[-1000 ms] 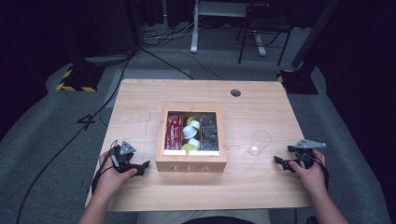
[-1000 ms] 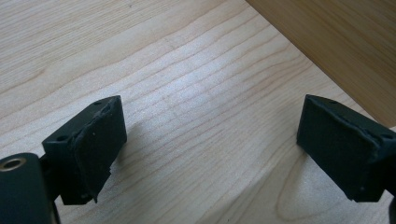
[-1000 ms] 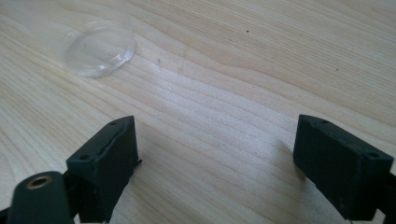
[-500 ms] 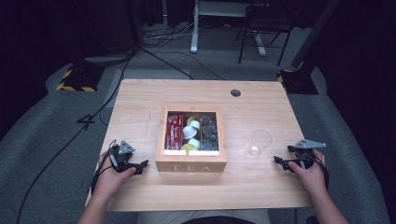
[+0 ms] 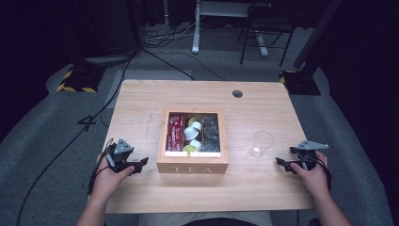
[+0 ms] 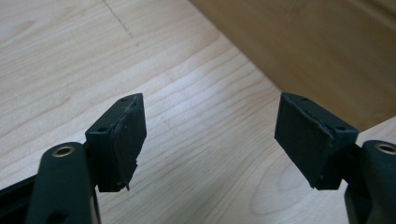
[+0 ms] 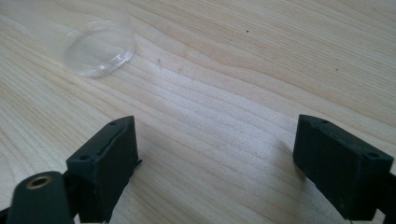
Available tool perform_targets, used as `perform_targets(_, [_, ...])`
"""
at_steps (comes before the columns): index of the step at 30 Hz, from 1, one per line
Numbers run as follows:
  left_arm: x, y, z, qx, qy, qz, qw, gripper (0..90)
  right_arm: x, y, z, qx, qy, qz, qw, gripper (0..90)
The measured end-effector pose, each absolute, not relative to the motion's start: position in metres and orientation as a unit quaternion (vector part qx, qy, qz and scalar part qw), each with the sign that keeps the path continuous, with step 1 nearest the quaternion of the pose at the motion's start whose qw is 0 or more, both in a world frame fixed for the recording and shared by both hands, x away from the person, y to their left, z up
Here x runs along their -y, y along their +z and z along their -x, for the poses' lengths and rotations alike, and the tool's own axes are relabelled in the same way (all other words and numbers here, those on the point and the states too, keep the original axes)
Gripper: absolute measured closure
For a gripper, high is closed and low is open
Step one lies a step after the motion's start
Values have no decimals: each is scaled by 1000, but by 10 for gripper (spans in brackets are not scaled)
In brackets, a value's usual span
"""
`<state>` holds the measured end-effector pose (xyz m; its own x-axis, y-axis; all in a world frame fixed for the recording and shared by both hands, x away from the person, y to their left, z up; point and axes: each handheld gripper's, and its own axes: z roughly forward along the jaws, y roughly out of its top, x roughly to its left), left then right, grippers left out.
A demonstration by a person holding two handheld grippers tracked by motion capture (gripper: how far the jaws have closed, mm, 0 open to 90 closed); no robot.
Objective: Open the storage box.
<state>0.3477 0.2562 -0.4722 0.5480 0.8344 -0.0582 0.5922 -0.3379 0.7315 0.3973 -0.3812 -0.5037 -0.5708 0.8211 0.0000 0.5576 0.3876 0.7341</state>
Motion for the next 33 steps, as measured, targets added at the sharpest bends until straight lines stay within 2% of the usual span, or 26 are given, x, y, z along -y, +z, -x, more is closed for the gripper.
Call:
perform_targets(7, [-252, -454, -342, -435, 164, -787, 407, 293, 381, -504, -397, -812, 355, -425, 186, 138])
perform_targets(11, [-244, -443, -336, -422, 137, -765, 467, 299, 381, -504, -397, -812, 355, -424, 186, 139])
perform_targets(15, [-235, -440, -332, -403, 120, -768, 482, 290, 381, -504, -397, -812, 355, -425, 185, 139])
perform_targets(18, [-223, -442, -330, -386, 109, -786, 470, 247, 381, -504, -397, -812, 355, -424, 185, 139])
perform_targets(25, [-211, -447, -326, -367, 103, -806, 454, 226, 381, -504, -397, -812, 355, -424, 186, 139])
perform_targets(28, [-210, -453, -325, -365, 115, -824, 417, 228, 381, -504, -397, -812, 355, -424, 186, 139])
perform_targets(29, [-210, -456, -325, -366, 122, -831, 400, 239, 381, -504, -397, -812, 355, -425, 185, 139])
perform_targets(33, [-210, -458, -325, -357, 125, -835, 399, 341, 381, -504, -397, -812, 355, -424, 186, 139])
